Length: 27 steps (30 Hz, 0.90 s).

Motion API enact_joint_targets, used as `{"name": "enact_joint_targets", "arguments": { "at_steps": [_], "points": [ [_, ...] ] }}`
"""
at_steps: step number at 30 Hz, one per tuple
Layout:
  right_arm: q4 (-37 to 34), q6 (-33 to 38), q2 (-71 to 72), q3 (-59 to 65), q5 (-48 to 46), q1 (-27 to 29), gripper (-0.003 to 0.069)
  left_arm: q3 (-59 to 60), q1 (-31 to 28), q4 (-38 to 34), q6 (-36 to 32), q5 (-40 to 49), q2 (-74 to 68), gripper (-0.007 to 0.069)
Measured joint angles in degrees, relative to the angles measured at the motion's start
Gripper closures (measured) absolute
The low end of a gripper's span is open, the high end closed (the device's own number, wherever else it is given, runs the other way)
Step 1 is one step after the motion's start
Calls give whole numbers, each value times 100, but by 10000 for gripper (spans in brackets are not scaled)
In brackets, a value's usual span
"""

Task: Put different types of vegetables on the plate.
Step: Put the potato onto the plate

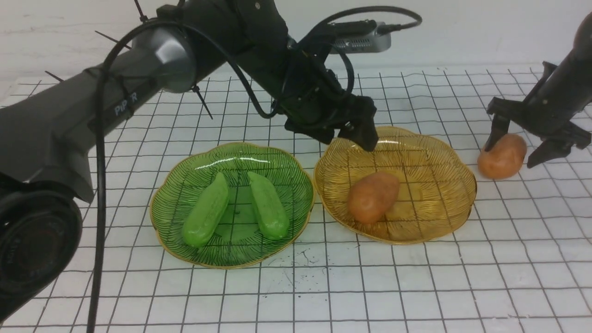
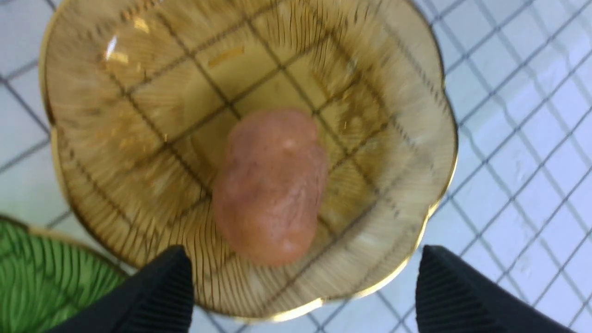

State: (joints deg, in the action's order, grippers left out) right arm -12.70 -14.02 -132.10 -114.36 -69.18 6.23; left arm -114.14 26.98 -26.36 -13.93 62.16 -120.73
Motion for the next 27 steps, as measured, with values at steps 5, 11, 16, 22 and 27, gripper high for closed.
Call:
{"name": "enact_joint_targets", "arguments": {
  "at_steps": [5,11,16,22,27],
  "points": [
    [-300,-38,-129,0,158,0,70,0,0,43,36,226,0,42],
    [-435,345,-188,-35,118,0,150,0,0,242,218,397,0,43],
    [-588,968,-55,-465,-115,77,148,0,-21,849,794,811,52,130],
    [-1116,1369,934,-376,-141,-106,148,0,-178,1263,980,847,358,433],
    [-869,1453,1427,27,-160,-662,148,0,-347,1362,980,858,918,613]
  ]
}}
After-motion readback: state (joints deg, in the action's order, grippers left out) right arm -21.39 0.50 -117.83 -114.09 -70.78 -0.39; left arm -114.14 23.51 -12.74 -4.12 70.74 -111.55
